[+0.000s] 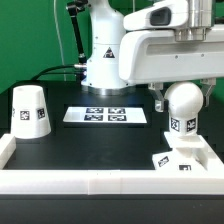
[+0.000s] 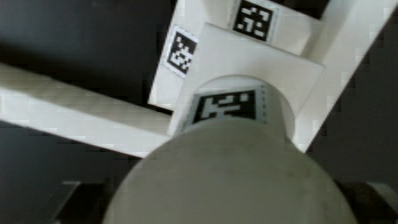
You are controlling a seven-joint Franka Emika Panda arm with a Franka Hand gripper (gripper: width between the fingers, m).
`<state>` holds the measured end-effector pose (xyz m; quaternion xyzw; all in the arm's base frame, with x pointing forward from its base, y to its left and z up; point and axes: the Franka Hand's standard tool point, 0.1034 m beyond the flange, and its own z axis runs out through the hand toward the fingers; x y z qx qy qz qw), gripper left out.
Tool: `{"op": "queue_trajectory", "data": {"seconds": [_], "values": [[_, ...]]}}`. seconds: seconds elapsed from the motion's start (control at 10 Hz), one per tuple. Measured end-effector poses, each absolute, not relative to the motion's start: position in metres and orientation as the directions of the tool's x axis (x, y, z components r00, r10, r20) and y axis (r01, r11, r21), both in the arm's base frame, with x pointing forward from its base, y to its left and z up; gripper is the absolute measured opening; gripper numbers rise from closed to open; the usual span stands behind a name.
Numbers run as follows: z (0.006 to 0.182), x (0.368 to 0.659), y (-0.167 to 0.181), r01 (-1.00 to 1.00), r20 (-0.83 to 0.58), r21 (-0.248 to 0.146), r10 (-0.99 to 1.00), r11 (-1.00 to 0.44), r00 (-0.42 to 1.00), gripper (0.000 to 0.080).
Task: Assemble lamp
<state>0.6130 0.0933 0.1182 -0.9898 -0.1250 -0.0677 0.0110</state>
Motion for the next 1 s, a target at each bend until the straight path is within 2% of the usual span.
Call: {"op": "queue_trajectory", "data": {"seconds": [0.6,0.8,1.0], "values": [[0.1183,0.6140,0.0882,-0.147,0.124,-0.050,-0.152,-0.988,0.981,0.0577],[0.1168,0.6108,0.0885,-0.372,0.100,-0.073,-0.378,-0.925,0.920,0.0577],[0.1158,0.6040,0.0937,-0.536,0.045,-0.070,-0.540,-0.841,0.841,0.0578]]}}
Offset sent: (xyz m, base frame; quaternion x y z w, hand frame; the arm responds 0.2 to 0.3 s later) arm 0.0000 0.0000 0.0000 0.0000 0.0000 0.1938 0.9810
